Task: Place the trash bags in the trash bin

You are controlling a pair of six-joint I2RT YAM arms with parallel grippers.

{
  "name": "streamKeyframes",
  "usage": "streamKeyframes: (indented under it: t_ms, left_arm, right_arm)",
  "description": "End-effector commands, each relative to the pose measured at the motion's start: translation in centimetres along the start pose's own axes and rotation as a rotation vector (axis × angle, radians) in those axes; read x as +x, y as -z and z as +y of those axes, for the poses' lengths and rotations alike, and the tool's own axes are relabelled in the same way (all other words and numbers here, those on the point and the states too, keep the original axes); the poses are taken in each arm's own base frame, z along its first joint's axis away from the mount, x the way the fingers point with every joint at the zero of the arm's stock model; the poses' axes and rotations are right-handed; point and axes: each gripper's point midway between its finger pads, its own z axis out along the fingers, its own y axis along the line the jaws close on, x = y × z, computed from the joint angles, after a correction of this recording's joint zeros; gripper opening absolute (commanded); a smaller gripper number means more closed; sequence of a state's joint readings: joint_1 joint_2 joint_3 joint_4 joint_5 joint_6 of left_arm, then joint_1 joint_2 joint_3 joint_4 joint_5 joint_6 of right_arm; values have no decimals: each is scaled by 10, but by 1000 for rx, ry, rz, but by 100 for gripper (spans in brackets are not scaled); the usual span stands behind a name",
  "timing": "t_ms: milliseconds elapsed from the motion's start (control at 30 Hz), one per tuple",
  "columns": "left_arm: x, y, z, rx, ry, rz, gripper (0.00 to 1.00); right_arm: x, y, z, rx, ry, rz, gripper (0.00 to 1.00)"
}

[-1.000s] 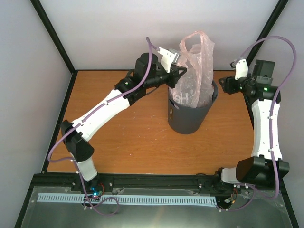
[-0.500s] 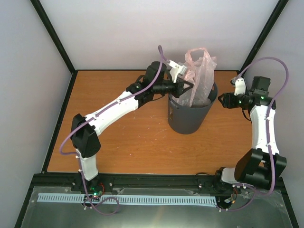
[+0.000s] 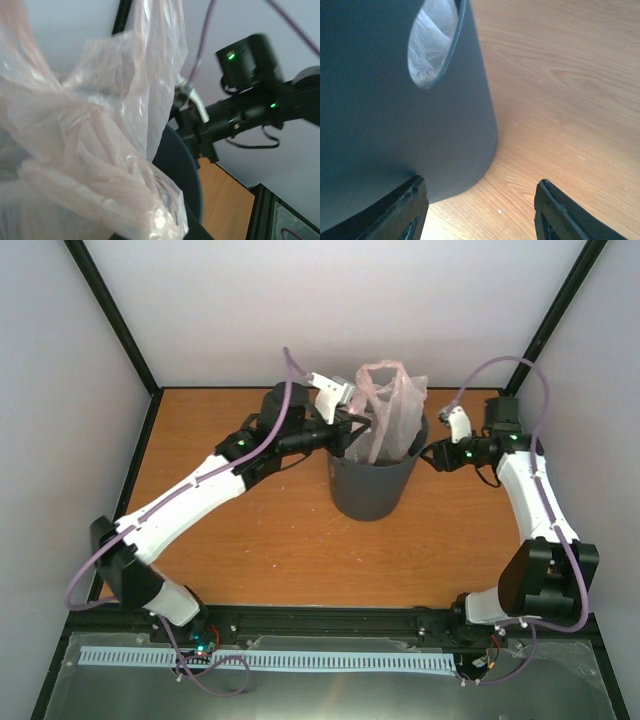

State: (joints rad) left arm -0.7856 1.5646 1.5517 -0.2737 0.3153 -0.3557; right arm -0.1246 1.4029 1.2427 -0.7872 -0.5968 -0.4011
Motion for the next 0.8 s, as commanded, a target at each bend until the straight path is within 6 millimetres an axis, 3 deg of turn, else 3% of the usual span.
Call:
streamKeyframes:
  t_ms: [0,133,200,333,467,600,700,767]
  left_arm:
    - [-13,37,-2,-68,-29,-70,1]
    - [-7,63,3,-124,-16,-106,1]
    - [0,76,7,-155,-6,-121,1]
    - [4,96,15,-212,2,-155,1]
    - [6,103,17,-229,3,-169,1]
    - [9,103,17,-218,4,-175,1]
    - [9,102,17,-217,-3,-176,1]
    - [5,103,15,-215,-9,-185,1]
  right_arm:
    - [-1,-31,26,-45,104,61,59]
    - [-10,-46,43,-75,159,92,60]
    - [-23,-41,41,-56,158,86,61]
    - [-56,-6,26,59,142,7,62]
    - [-73,36,37,106,160,-45,67]
    - [-88,81,68,74,188,-117,66]
    - [-84,108,116,-90,264,-167,56]
    - [-75,116,149,-230,322,-179,52]
